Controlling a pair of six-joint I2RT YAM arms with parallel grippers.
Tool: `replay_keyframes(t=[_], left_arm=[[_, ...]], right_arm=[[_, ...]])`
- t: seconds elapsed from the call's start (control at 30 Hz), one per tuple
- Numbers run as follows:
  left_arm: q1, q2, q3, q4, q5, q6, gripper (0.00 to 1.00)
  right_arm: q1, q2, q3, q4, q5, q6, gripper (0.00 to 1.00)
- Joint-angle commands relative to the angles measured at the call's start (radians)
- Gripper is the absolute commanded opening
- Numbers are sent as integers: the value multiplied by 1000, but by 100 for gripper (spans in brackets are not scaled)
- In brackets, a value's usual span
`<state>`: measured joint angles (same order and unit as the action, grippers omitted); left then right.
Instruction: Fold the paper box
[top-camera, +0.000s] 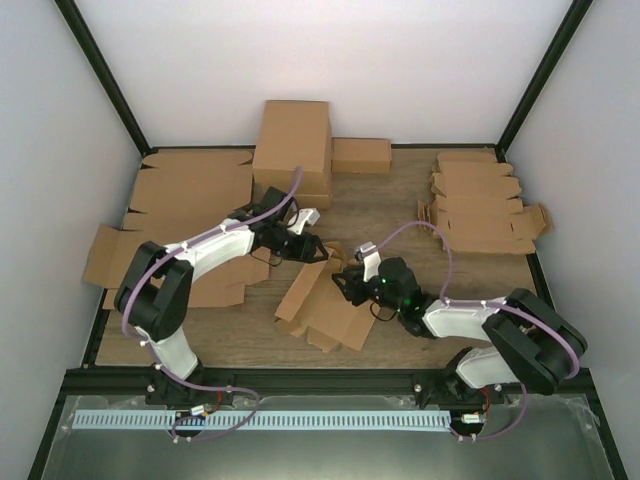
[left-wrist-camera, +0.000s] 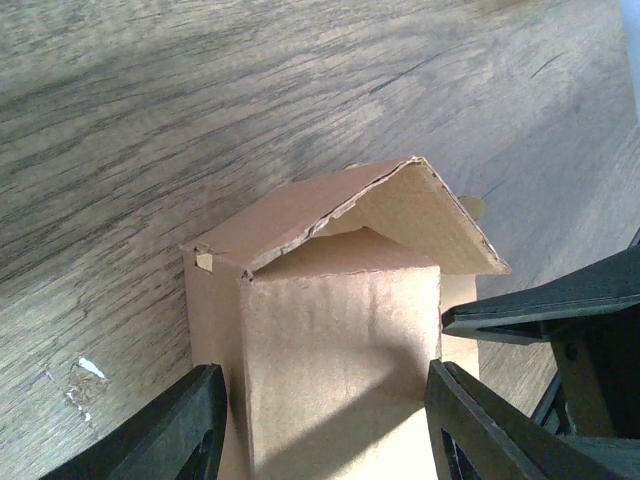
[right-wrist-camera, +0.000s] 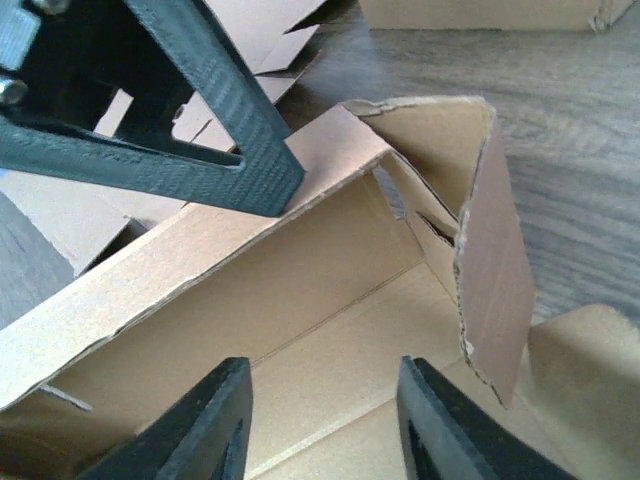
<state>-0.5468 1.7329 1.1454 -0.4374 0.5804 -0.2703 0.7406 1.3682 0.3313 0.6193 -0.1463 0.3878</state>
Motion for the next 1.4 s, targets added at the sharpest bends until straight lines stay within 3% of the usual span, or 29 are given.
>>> replay_keyframes(t=[0.0,0.37,0.53,0.67,0.73,0.83,1.1,1.37], left_arm=[[-14,20,41,-38,-20,34,57],[-28,31,57,-54,-31,37,58],[-31,30,66,-58,-24,36,58],[-37,30,73,-66,-25,38,58],[-40,30,74,-68,-25,40,58],[-44,32,76,-71,-28,40,58],[-60,44,82,-70,-32,39,58],[-76,42,88,-68,-44,30,57]], right_arm=[[-20,-52,-14,-30,-65,5,45],[-245,-185,3,-82,-310,0,49],[-349,-111,85,-104,-318,3,49],[-384,75,227,-179,-322,16,34],[-385,146,288,-214,-320,37,16],[-382,220,332,-189,-375,66,3],[-359,329,360,-167,-501,27,1],[-328,280,238,-80,-515,-30,1]])
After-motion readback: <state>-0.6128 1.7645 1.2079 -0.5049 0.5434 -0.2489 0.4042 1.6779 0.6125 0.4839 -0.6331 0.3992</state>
